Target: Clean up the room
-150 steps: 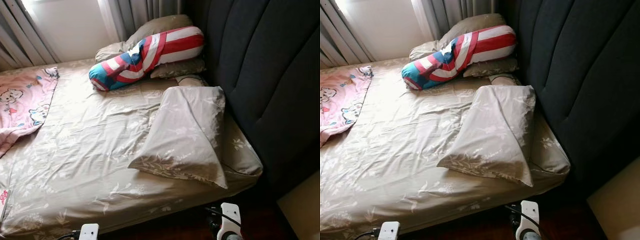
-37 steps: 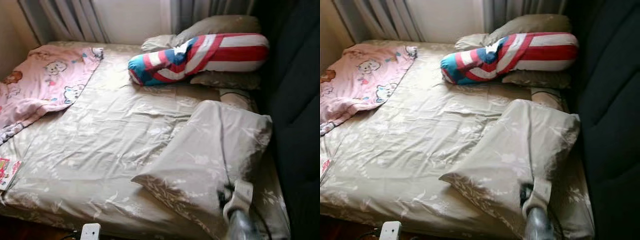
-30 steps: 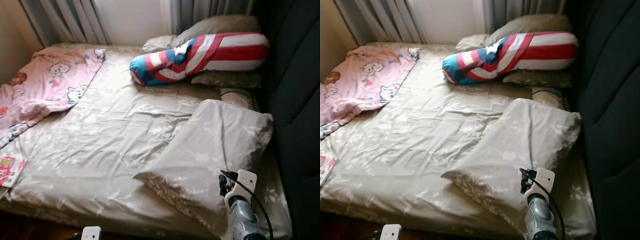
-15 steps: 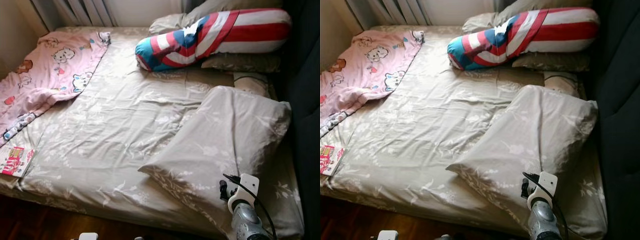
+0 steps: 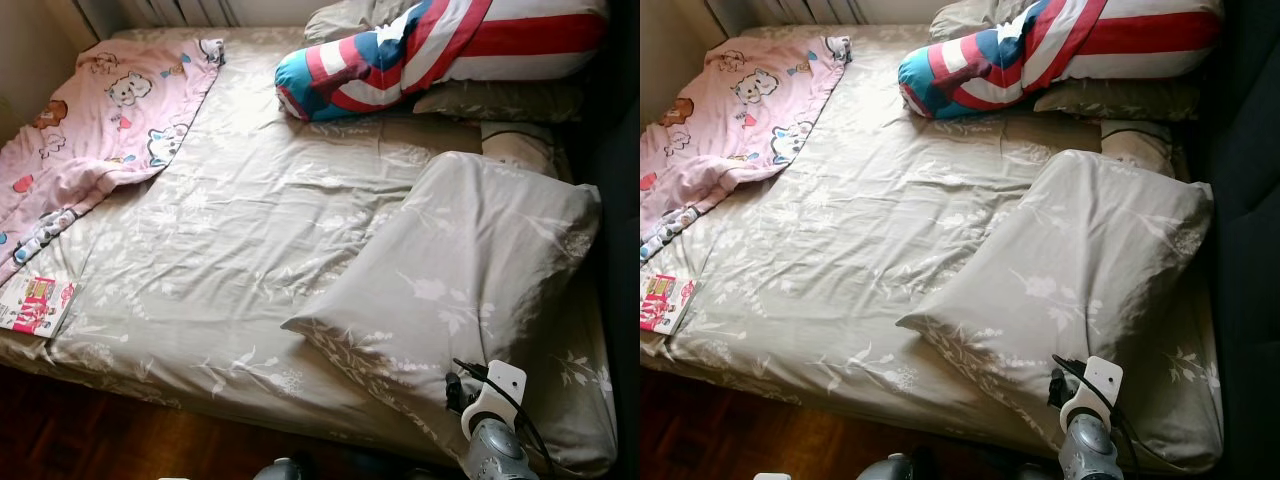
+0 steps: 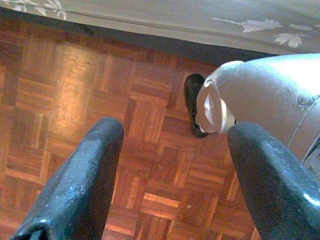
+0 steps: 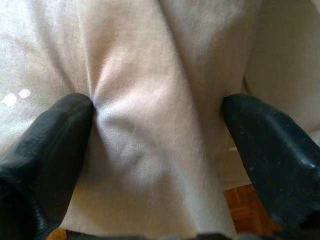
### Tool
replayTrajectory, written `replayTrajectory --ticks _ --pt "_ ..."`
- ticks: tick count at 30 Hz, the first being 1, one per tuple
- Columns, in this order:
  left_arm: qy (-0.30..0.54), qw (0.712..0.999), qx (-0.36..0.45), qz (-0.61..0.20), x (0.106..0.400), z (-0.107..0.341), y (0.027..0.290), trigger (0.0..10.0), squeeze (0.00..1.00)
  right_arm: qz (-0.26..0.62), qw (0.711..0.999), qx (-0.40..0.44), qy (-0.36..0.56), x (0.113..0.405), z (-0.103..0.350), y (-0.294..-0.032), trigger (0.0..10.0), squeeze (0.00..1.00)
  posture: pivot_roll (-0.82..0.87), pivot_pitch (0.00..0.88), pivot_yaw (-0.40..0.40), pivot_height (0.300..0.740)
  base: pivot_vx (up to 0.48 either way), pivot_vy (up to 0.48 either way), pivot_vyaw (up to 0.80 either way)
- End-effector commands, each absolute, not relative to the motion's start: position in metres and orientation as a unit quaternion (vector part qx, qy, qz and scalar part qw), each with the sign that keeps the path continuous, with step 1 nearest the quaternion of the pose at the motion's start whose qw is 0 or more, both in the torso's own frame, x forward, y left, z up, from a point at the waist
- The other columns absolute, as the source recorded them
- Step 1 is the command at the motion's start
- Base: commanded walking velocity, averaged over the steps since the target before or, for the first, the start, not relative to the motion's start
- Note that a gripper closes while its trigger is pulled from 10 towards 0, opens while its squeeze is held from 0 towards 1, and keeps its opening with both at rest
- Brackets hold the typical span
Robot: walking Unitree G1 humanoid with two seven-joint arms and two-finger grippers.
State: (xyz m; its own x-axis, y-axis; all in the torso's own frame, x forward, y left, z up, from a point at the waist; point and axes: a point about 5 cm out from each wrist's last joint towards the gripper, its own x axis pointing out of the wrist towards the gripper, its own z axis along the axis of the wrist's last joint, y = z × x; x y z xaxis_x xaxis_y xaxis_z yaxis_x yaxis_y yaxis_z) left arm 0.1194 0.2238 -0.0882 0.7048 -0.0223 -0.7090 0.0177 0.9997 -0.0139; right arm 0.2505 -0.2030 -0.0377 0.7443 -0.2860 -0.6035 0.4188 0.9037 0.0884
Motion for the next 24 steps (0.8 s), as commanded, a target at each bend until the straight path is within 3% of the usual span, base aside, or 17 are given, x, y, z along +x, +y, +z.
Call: replayTrajectory --ticks 1,20,21,22,23,24 --pt "0.405 0.914 0.001 -0.006 0.105 -0.092 0.23 10.0 0.0 -0.192 0.905 0.131 0.357 0.227 -0.057 -0.195 10.0 0.0 0.1 0.293 0.124 0.74 0.0 0.0 0.0" --pt "0.395 0.919 -0.009 -0.011 0.087 -0.092 0.23 10.0 0.0 -0.132 0.921 0.154 0.333 0.245 -0.046 -0.189 10.0 0.0 0.16 0.361 0.141 0.74 0.0 0.0 0.0" --pt "0.395 0.919 -0.009 -0.012 0.086 -0.092 0.23 10.0 0.0 -0.127 0.922 0.151 0.335 0.245 -0.047 -0.188 8.9 0.0 0.16 0.364 0.139 0.74 0.0 0.0 0.0" --pt "0.394 0.919 -0.01 -0.012 0.086 -0.092 0.23 10.0 0.0 -0.123 0.922 0.151 0.335 0.245 -0.047 -0.187 3.4 0.0 0.16 0.366 0.136 0.74 0.0 0.0 0.0" --pt "0.393 0.919 -0.011 -0.012 0.086 -0.092 0.23 10.0 0.0 -0.118 0.923 0.154 0.334 0.244 -0.047 -0.186 0.0 0.0 0.15 0.369 0.133 0.74 0.0 0.0 0.0" --pt "0.393 0.919 -0.012 -0.01 0.086 -0.092 0.229 10.0 0.0 -0.118 0.923 0.152 0.334 0.244 -0.047 -0.186 0.0 0.0 0.15 0.371 0.132 0.74 0.0 0.0 0.0"
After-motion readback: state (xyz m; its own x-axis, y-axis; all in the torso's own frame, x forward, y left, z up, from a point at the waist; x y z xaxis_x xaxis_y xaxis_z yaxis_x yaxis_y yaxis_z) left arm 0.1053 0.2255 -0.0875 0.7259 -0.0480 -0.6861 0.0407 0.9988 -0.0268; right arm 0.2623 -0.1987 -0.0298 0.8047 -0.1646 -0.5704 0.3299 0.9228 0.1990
